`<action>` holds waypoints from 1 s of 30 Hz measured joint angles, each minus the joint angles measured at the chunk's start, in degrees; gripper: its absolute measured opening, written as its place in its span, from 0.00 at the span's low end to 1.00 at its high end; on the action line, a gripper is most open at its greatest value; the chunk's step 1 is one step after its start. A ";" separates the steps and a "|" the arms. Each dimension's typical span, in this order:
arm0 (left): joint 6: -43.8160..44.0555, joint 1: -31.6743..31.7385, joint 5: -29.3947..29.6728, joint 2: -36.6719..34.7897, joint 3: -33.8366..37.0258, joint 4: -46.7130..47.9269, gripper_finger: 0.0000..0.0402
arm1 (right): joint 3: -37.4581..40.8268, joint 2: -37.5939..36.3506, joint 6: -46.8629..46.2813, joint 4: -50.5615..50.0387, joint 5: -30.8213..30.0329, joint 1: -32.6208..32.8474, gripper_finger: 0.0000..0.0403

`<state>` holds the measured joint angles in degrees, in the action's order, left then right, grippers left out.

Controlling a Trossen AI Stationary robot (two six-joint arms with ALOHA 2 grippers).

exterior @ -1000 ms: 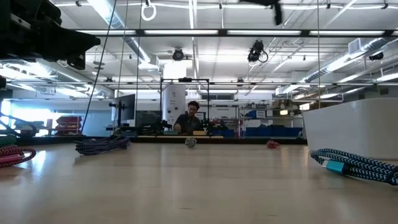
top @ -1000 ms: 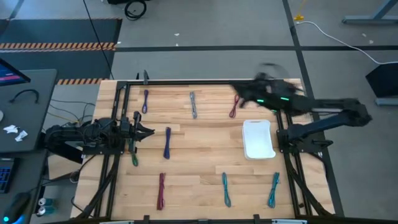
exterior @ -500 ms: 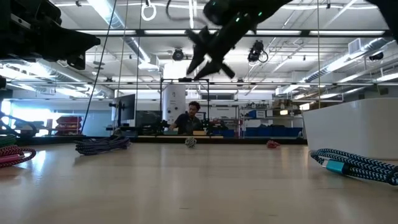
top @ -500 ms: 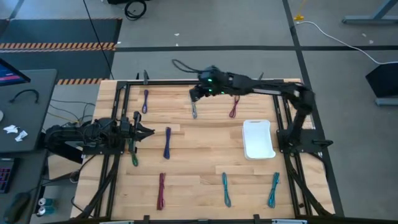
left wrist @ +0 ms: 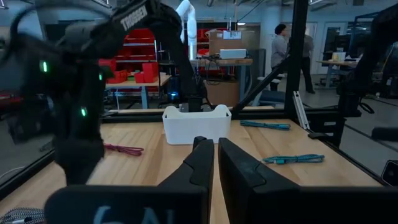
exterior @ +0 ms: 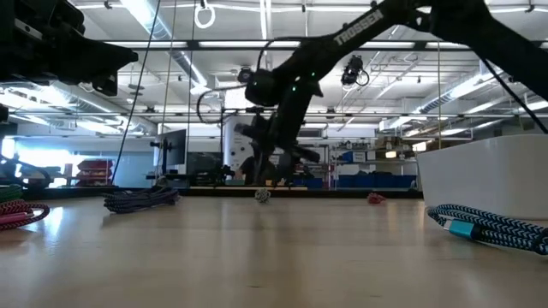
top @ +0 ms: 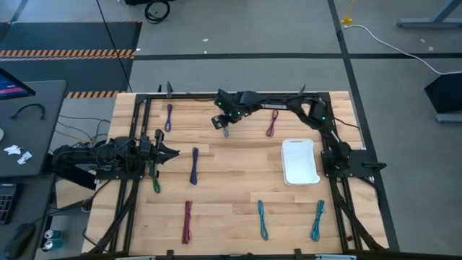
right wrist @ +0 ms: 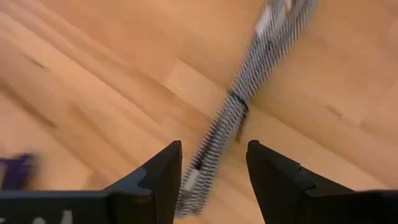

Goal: Pick and place USB-C Cables
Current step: Put the black and white charging cable into the white bin

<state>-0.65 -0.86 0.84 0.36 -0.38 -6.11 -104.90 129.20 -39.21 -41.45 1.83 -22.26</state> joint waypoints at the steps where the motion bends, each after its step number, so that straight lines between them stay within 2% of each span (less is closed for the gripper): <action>1: 0.00 0.00 -0.02 0.00 0.00 0.00 0.08 | 0.00 0.76 -0.26 -0.08 0.24 0.00 0.48; 10: 0.00 -0.01 -0.02 0.00 0.00 0.00 0.07 | -0.28 1.95 -0.65 0.19 -4.26 0.40 0.55; 21: -0.02 -0.02 -0.02 0.00 0.00 0.00 0.08 | -0.20 1.95 -1.65 0.58 -7.32 2.97 0.53; 30: 0.00 0.00 -0.02 0.00 0.01 0.04 0.07 | -0.22 4.31 -3.53 1.02 -6.87 5.86 0.50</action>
<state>-0.64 -0.86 0.82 0.36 -0.37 -6.07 -105.12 133.51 -42.74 -40.44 -5.04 -16.40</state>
